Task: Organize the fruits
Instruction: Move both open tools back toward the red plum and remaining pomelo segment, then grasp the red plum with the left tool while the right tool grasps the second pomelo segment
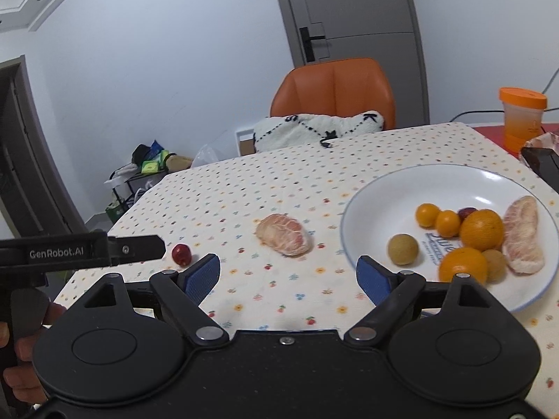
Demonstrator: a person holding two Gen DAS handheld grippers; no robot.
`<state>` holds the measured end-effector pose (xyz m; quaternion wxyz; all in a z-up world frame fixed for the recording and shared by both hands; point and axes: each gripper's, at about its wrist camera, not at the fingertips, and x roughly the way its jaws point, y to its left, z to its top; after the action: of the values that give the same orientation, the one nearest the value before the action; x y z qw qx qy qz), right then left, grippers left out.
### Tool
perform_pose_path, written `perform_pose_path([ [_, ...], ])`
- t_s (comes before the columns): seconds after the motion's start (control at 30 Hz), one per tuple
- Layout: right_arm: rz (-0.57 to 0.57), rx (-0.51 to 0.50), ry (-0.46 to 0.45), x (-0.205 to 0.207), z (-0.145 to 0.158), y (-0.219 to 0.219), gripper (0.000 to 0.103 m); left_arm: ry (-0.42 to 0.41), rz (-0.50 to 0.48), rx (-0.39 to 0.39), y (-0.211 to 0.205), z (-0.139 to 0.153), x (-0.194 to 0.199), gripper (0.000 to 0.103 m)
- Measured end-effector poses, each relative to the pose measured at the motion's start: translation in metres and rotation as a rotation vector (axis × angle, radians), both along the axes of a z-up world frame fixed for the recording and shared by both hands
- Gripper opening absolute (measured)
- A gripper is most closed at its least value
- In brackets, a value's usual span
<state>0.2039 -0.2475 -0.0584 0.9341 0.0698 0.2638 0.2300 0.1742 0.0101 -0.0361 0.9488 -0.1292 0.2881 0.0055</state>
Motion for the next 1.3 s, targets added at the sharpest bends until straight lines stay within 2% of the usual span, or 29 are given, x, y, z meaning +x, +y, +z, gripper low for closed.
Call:
perform_pose_path([
  [0.17, 0.020, -0.033, -0.018, 0.005, 0.001, 0.011, 0.079, 0.000, 0.006, -0.009, 0.003, -0.004, 0.006, 0.084],
  [0.37, 0.044, -0.050, -0.012, 0.015, -0.001, 0.018, 0.074, 0.020, 0.005, -0.022, 0.004, -0.012, 0.015, 0.067],
  [0.5, 0.051, -0.060, -0.012, 0.023, 0.000, 0.024, 0.070, 0.033, 0.009, -0.026, 0.004, -0.017, 0.023, 0.061],
  [0.93, 0.073, -0.091, -0.010, 0.046, 0.000, 0.035, 0.068, 0.069, 0.030, -0.030, 0.008, -0.029, 0.044, 0.046],
  [1.03, 0.080, -0.103, -0.008, 0.049, -0.002, 0.038, 0.068, 0.086, 0.036, -0.026, 0.009, -0.033, 0.048, 0.041],
  [1.2, 0.090, -0.118, -0.005, 0.056, -0.004, 0.042, 0.068, 0.096, 0.029, 0.016, 0.007, -0.036, 0.051, 0.023],
  [1.3, 0.097, -0.125, 0.000, 0.062, -0.005, 0.045, 0.067, 0.096, 0.025, 0.007, 0.008, -0.036, 0.053, 0.023],
])
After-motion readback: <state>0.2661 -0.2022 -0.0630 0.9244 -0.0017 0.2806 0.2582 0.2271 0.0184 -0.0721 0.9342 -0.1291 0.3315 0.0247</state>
